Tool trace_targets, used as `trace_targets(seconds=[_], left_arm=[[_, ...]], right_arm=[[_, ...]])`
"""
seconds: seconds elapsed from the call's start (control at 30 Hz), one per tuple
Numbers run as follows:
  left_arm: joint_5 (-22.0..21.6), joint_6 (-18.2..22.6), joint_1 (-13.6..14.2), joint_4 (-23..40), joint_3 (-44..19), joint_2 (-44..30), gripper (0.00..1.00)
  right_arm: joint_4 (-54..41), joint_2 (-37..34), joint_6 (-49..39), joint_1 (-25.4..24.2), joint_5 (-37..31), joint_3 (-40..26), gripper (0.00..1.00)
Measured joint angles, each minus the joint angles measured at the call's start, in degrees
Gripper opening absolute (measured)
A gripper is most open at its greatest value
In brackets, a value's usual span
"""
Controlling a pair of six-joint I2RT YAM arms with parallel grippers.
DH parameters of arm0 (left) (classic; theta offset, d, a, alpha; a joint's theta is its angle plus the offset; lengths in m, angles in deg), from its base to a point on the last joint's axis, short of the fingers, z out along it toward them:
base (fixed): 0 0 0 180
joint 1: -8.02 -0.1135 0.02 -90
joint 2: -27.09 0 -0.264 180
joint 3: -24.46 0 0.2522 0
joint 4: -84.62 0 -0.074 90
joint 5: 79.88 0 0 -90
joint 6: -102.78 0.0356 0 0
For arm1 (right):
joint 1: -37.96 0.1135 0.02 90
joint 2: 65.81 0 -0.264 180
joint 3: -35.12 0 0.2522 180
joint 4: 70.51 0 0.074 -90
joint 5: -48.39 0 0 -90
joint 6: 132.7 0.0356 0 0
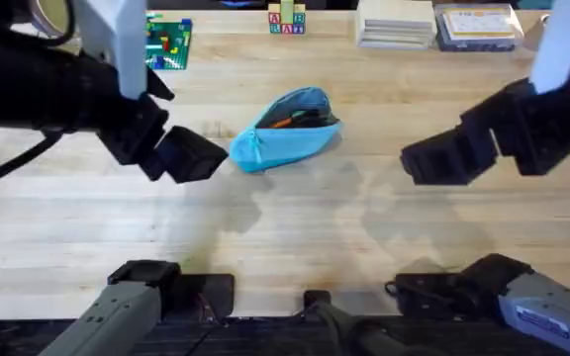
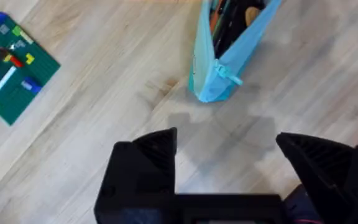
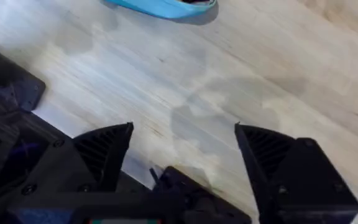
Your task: Unzip the bag, pick up the pens from the table one at a time and place them inside, then zip the bag closed.
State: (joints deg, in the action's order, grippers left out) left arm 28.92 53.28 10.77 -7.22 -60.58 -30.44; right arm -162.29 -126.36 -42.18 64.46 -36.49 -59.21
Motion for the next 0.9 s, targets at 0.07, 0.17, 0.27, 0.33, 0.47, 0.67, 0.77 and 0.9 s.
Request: trace_targets(seconds=[0.07,0.17,0.27,0.33,0.47,0.67,0.77,0.9], left_arm=[[2.5,2.6,-2.4,1.0,0.0,0.0,0.993],[6.2,7.1,-6.9,3.4,0.0,0.0,0.993],[8.7,10.9,-10.9,4.8,0.0,0.0,0.993],[10.1,13.5,-13.3,5.4,0.0,0.0,0.993],[13.2,18.3,-17.9,6.1,0.0,-0.1,0.993],[18.1,24.4,-23.6,7.5,0.0,-2.4,0.992],[20.4,26.7,-26.0,7.8,0.0,-4.9,0.993],[22.8,29.7,-27.8,8.2,0.0,-8.0,0.993]], right_arm=[[0.1,-0.7,1.8,0.0,0.0,0.0,0.998],[1.7,-1.1,4.4,0.1,0.0,0.0,0.998],[3.6,-1.1,6.5,1.0,0.0,0.0,0.998],[4.6,-1.1,8.1,1.9,-0.2,0.0,0.998],[5.3,-1.5,11.9,4.4,-2.2,0.0,0.998],[7.3,-3.9,15.9,9.6,-5.2,0.0,0.998],[8.7,-5.4,17.9,12.5,-6.9,0.0,0.998],[10.4,-7.5,21.0,16.4,-9.6,0.0,0.998]])
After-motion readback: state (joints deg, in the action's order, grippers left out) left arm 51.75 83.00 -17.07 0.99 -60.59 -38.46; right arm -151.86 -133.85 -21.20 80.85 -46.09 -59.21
